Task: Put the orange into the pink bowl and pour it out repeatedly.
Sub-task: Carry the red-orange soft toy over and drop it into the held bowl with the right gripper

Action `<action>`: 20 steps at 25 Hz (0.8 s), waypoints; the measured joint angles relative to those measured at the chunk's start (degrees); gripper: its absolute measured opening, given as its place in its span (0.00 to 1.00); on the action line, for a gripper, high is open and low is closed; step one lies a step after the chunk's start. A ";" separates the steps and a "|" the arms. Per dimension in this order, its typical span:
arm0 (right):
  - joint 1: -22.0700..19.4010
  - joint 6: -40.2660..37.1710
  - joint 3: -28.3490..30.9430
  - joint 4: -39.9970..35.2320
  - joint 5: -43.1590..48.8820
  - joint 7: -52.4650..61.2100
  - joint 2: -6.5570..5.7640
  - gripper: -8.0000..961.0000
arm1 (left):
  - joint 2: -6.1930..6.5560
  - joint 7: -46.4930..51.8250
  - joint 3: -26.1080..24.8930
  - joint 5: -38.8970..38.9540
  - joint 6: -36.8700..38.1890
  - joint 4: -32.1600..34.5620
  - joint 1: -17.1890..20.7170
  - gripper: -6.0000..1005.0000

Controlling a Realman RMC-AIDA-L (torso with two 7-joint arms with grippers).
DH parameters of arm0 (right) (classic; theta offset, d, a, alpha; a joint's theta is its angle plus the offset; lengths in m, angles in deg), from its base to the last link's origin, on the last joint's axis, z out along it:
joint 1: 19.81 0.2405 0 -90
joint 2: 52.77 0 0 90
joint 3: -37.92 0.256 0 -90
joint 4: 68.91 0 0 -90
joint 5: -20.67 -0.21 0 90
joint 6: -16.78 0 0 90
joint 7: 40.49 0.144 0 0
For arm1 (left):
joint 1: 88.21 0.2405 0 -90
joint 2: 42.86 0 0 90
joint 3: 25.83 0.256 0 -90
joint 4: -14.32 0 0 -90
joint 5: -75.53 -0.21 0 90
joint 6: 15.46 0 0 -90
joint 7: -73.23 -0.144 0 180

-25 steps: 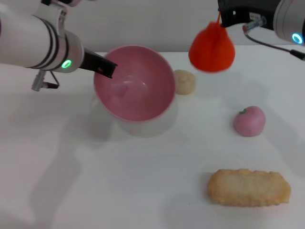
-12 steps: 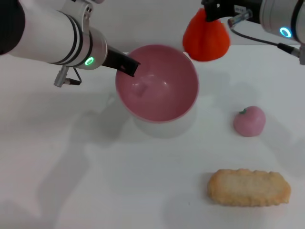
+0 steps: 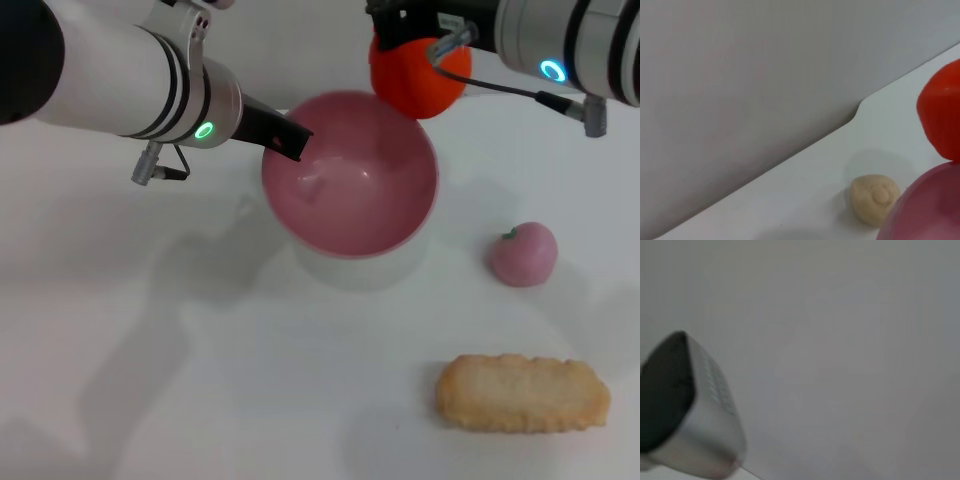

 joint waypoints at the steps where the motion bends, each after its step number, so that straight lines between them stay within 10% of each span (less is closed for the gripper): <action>1: 0.09 0.05 -0.21 -0.28 -0.01 0.10 0.00 0.01 | 0.00 0.00 0.02 0.06 0.06 -0.08 0.00 0.05; 20: -0.64 2.16 -1.41 -5.31 0.56 0.20 0.05 0.01 | 0.09 0.00 0.50 0.50 0.80 -0.42 -0.02 0.04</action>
